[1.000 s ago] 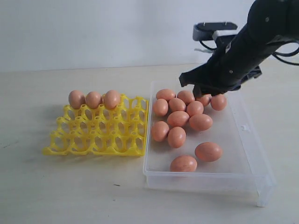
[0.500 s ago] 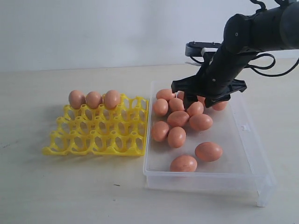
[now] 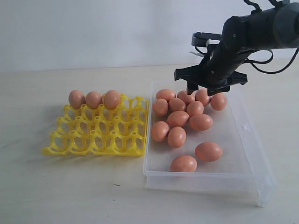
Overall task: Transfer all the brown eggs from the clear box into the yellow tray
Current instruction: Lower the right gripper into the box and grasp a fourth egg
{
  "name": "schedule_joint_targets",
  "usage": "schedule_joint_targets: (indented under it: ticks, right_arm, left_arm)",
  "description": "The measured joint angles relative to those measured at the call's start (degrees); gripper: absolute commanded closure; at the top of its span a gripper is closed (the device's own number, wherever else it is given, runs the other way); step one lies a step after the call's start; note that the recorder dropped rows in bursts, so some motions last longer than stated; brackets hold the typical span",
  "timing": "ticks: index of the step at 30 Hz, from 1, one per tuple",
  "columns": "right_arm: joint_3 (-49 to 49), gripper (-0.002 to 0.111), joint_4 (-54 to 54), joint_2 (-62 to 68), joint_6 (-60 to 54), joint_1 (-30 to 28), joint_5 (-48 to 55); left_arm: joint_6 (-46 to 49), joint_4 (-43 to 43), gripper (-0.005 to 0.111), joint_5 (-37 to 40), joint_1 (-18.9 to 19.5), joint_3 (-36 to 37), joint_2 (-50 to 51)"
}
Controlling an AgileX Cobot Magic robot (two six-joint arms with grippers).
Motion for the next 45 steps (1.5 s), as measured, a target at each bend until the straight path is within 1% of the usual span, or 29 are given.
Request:
schedule_joint_targets:
  ticks: [6, 11, 24, 30, 31, 32, 35, 38, 45]
  right_arm:
    - [-0.1, 0.054, 0.2, 2.5, 0.5, -0.5, 0.8]
    - [-0.1, 0.054, 2.7, 4.6, 0.5, -0.5, 0.6]
    - [-0.1, 0.054, 5.3, 7.4, 0.7, -0.7, -3.6]
    - [-3.9, 0.054, 5.3, 9.2, 0.7, -0.7, -3.9]
    - [-4.3, 0.055, 5.3, 9.3, 0.7, -0.7, -3.8]
    - [-4.6, 0.061, 5.8, 9.5, 0.7, -0.8, -3.8]
    - [-4.9, 0.107, 6.7, 9.9, -1.9, -0.9, -3.6]
    - [-5.2, 0.108, 7.0, 10.0, -5.3, -0.9, -2.7]
    - [-5.3, 0.108, 8.0, 9.4, -8.4, -1.1, -0.6]
  left_arm:
    - [0.0, 0.0, 0.107, 0.0, 0.0, 0.0, 0.0]
    - [0.0, 0.0, 0.107, 0.0, 0.0, 0.0, 0.0]
    - [0.0, 0.0, 0.107, 0.0, 0.0, 0.0, 0.0]
    - [0.0, 0.0, 0.107, 0.0, 0.0, 0.0, 0.0]
    - [0.0, 0.0, 0.107, 0.0, 0.0, 0.0, 0.0]
    - [0.0, 0.0, 0.107, 0.0, 0.0, 0.0, 0.0]
    - [0.0, 0.0, 0.107, 0.0, 0.0, 0.0, 0.0]
    - [0.0, 0.0, 0.107, 0.0, 0.0, 0.0, 0.0]
    - [0.0, 0.0, 0.107, 0.0, 0.0, 0.0, 0.0]
